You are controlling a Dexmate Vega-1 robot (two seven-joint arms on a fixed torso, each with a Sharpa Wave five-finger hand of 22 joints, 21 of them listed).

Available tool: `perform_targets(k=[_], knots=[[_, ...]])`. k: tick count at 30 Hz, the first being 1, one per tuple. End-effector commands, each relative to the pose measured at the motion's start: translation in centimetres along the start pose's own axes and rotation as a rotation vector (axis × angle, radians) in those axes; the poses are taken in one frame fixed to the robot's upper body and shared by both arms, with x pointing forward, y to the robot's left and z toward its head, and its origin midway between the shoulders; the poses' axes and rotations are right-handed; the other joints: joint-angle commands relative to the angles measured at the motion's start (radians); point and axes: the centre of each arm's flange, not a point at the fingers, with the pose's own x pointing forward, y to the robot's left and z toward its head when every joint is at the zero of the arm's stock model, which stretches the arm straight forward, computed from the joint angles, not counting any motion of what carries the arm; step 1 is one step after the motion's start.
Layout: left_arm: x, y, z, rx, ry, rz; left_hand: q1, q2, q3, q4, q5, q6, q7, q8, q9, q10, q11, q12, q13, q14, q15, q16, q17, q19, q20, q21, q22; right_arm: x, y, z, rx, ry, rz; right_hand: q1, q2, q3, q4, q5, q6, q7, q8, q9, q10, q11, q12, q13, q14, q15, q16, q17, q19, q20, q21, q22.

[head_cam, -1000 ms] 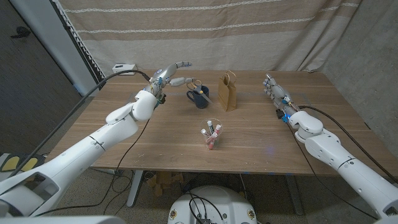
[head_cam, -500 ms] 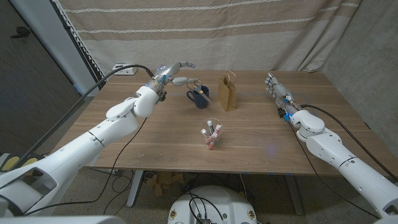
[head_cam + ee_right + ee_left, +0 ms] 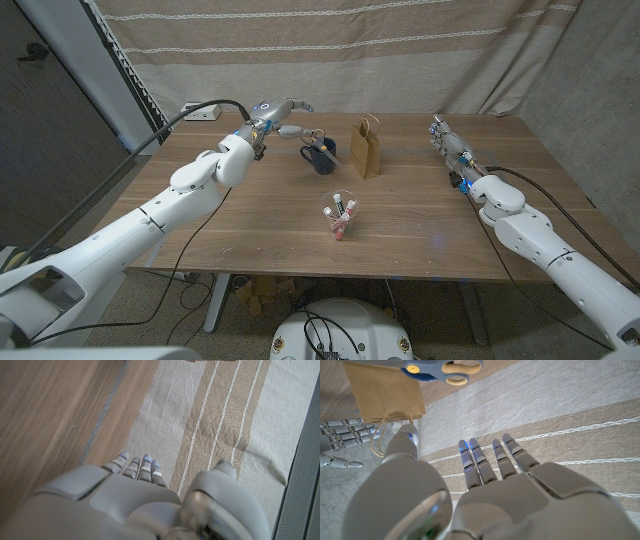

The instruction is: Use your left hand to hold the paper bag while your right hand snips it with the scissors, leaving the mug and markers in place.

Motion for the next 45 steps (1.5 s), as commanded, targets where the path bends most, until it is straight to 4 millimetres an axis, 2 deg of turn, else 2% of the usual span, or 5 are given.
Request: perform_targets(k=[1,8,17,22,45], knots=[[0.4,0.2,0.6,0.098,-0.028,0.012,0.017,0.002,-0.010,0.000,0.010,0.061,-0.001,0.018,-0.004,0.039,-0.002,0.013,0.001,0.032,-0.179,0.007,0.003,0.015,-0.149,0.002,0.001,0.0,-0.1,0.1,0.001,0.002,0.000,0.013,0.001,-0.005,-0.002,0.005,0.003,0.009,0.003,0.006,0.003,0.002,0.005,0.002,0.002,0.005,0.005,0.002,0.003,-0.003,0.009,0.002],[1.0,0.1,1.1,0.164,-0.047,0.004,0.025,0.003,-0.016,-0.001,0.014,0.100,-0.006,0.026,-0.010,0.073,-0.004,0.021,0.000,0.057,-0.180,0.008,0.004,0.026,-0.152,0.004,0.001,-0.1,-0.2,0.1,0.004,0.004,-0.003,0.013,0.001,-0.005,-0.002,0.005,0.003,0.011,0.002,0.006,0.002,0.005,0.004,0.002,0.002,0.006,0.005,0.002,0.004,-0.003,0.009,0.002],[1.4,0.0,1.7,0.232,-0.094,0.029,0.039,0.001,-0.026,-0.003,0.020,0.057,-0.023,-0.003,-0.018,0.065,-0.009,0.010,-0.002,0.097,-0.178,0.011,0.004,0.050,-0.158,0.009,0.001,-0.3,-0.3,-0.2,0.010,0.003,-0.006,0.013,0.002,-0.006,-0.003,0.005,0.003,0.012,0.001,0.006,0.001,0.003,0.003,0.002,0.000,0.006,0.003,0.002,0.004,-0.002,0.009,0.002],[1.7,0.0,2.0,0.252,-0.101,0.001,0.115,0.023,-0.001,-0.017,0.021,0.063,-0.043,-0.011,-0.022,0.050,-0.010,-0.006,-0.003,0.103,-0.181,0.000,0.003,0.060,-0.158,0.005,0.000,-0.4,-0.3,-0.2,0.009,0.006,-0.011,0.014,0.003,-0.007,-0.003,0.004,-0.009,0.003,-0.005,0.006,-0.007,-0.007,-0.002,0.001,-0.013,-0.003,-0.002,0.002,-0.001,-0.008,0.007,0.002],[2.9,-0.4,2.8,0.313,-0.124,-0.097,0.128,0.008,-0.027,0.001,0.012,0.078,-0.057,-0.024,-0.022,0.089,-0.012,-0.005,0.004,0.180,-0.180,0.010,0.006,0.161,-0.165,0.031,0.008,-0.5,-0.5,0.1,0.005,0.003,-0.011,0.016,0.006,-0.007,-0.003,0.003,-0.018,0.002,-0.007,0.006,-0.016,-0.008,-0.006,0.002,-0.019,-0.003,-0.003,0.002,-0.005,-0.010,0.005,0.002]])
